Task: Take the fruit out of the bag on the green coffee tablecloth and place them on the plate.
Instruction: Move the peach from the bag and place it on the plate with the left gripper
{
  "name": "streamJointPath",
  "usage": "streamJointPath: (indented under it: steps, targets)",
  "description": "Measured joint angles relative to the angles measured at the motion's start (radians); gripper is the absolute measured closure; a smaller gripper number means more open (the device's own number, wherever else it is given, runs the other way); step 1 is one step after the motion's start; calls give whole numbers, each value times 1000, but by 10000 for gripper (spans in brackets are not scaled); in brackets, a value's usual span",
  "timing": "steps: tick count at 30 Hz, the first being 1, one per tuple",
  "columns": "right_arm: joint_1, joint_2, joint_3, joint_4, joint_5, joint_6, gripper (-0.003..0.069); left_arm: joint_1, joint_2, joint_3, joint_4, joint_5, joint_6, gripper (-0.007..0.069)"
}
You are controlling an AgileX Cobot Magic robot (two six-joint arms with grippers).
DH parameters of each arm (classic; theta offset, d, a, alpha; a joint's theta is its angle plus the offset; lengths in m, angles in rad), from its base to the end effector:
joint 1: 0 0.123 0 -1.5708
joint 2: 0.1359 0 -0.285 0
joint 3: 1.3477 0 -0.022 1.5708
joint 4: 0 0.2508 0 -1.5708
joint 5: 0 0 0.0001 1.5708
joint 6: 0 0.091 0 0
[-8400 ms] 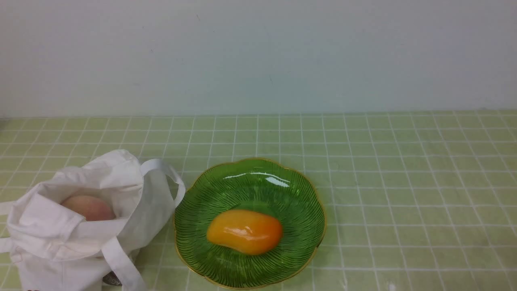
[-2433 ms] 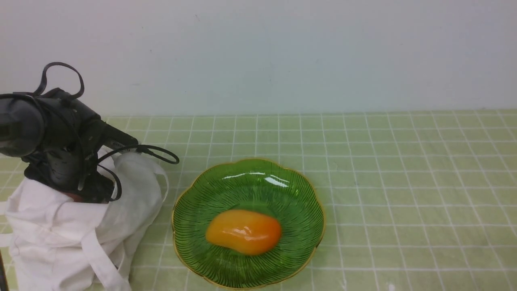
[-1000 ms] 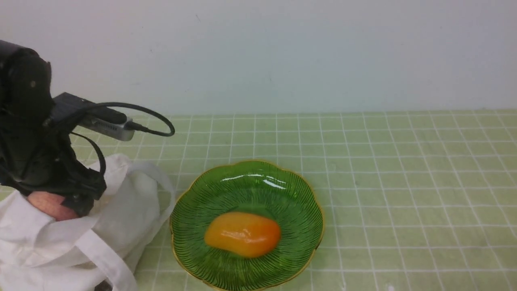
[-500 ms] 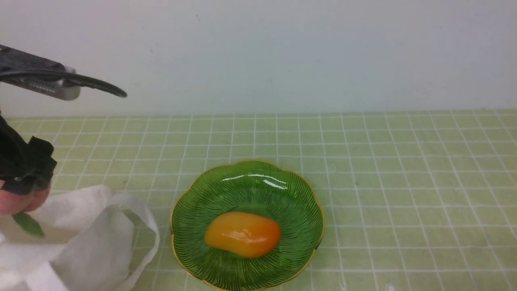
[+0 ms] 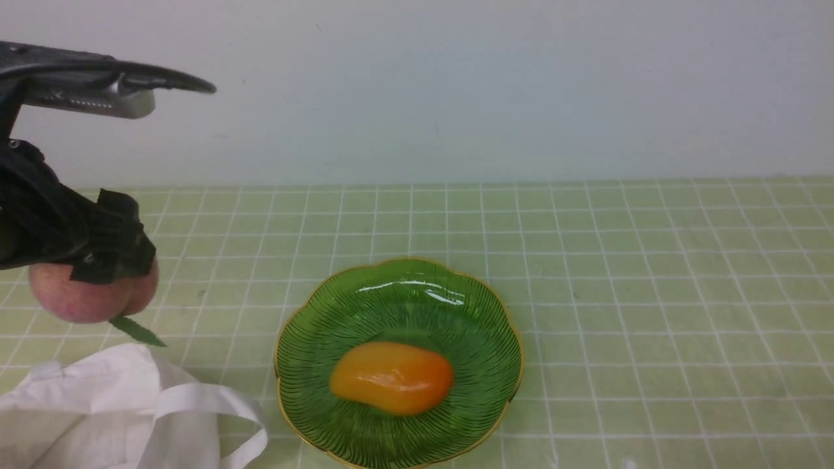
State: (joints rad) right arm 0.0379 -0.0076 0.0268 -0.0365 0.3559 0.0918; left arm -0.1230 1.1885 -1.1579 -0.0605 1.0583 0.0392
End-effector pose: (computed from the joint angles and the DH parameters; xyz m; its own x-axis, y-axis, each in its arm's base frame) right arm 0.0533 0.0009 0.1725 -0.2845 0.0468 -0.9575 -0.0093 0.9986 0.0516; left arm 0.2263 -0.0328 0.3590 -0.8341 0.1127 -0.5399 0.1587 0.9866 -0.0392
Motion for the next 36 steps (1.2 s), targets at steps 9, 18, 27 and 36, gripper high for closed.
streamJointPath:
  steps: [9, 18, 27, 36]
  targets:
    - [0, 0, 0, 0, 0, 0, 673, -141, 87, 0, -363, -93, 146, 3]
    - [0, 0, 0, 0, 0, 0, 673, -332, 367, 0, -417, -428, 208, 3]
    - [0, 0, 0, 0, 0, 0, 673, -347, 574, 0, -435, -625, 209, 11]
    - [0, 0, 0, 0, 0, 0, 673, -348, 629, 0, -436, -631, 241, 1]
